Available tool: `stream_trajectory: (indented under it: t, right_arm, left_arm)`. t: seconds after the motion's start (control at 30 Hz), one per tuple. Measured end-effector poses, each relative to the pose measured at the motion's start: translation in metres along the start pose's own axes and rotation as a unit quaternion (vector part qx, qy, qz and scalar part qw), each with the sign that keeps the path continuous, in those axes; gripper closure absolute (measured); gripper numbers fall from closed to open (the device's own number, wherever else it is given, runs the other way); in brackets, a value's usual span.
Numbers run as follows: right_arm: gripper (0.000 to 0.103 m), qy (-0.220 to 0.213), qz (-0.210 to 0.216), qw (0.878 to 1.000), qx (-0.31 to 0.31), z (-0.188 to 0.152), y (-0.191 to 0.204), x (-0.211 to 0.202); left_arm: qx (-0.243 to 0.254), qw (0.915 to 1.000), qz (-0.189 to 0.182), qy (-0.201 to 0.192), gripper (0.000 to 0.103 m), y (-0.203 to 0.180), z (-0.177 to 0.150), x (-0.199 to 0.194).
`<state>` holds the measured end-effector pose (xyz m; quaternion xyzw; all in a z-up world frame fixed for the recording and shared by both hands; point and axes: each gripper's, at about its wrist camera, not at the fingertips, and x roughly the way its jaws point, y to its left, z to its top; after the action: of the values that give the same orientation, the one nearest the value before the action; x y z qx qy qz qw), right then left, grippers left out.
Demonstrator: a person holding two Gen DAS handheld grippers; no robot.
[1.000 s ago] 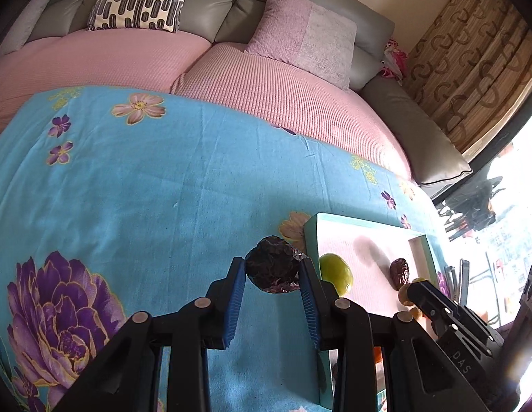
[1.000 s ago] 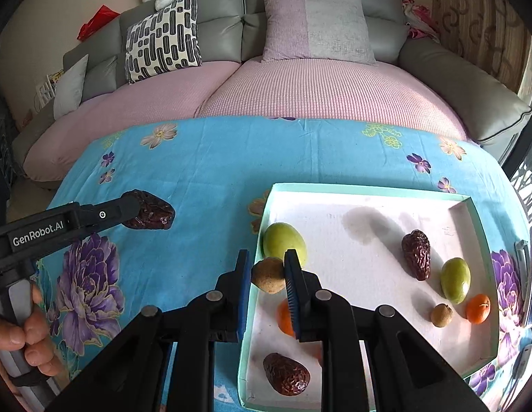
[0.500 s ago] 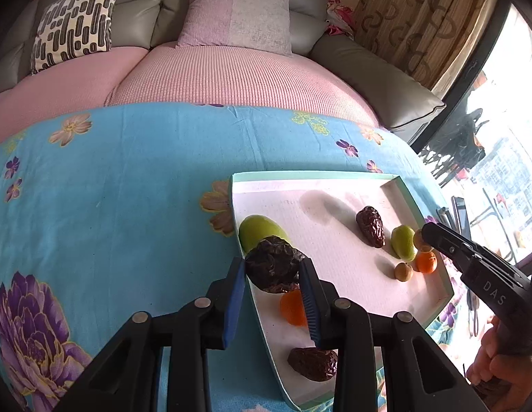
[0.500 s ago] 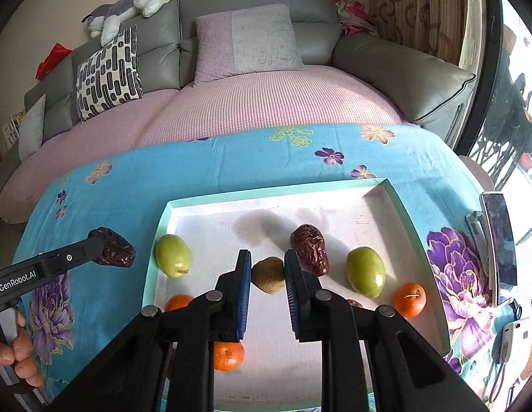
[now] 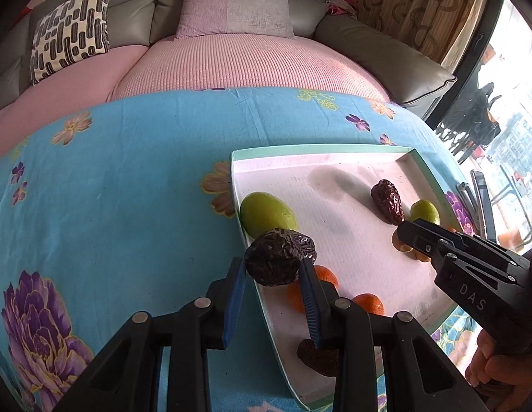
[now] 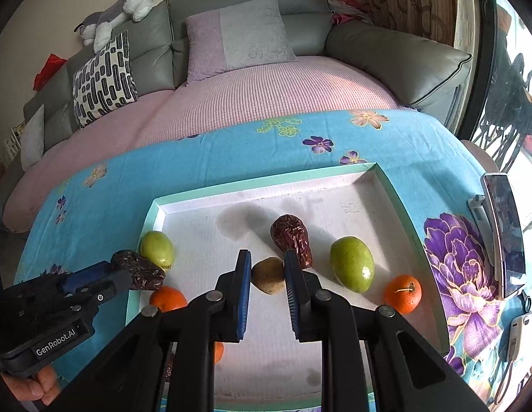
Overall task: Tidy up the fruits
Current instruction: 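Carry the date with the left tool and the brown fruit with the right tool into the tray, then open both tools to release the date and brown fruit in the tray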
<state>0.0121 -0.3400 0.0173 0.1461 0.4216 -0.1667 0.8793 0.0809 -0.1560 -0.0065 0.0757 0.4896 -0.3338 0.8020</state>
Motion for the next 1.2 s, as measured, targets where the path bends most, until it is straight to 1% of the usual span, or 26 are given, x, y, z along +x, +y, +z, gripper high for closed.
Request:
stream_trajectory:
  t: [0.23, 0.63, 1.0, 1.17, 1.2]
  right_arm:
    - [0.083, 0.034, 0.002, 0.999, -0.011, -0.008, 0.006, 0.021]
    - [0.082, 0.075, -0.005, 0.997, -0.015, -0.015, 0.007, 0.042]
    - [0.082, 0.079, -0.002, 0.997, -0.016, -0.016, 0.009, 0.043]
    - [0.081, 0.078, -0.001, 0.997, -0.018, -0.016, 0.010, 0.043]
    - [0.080, 0.078, -0.001, 0.997, -0.019, -0.015, 0.010, 0.043]
  left_arm:
    - [-0.003, 0.9998, -0.004, 0.018, 0.069, -0.002, -0.003, 0.011]
    - [-0.006, 0.9996, -0.003, 0.028, 0.068, -0.002, -0.003, 0.012]
    - [-0.006, 0.9994, -0.004, 0.034, 0.068, 0.000, -0.003, 0.007]
    - [-0.013, 0.9995, -0.005, 0.027, 0.067, 0.005, -0.002, -0.001]
    - [-0.015, 0.9996, -0.005, 0.024, 0.065, 0.007, -0.002, -0.003]
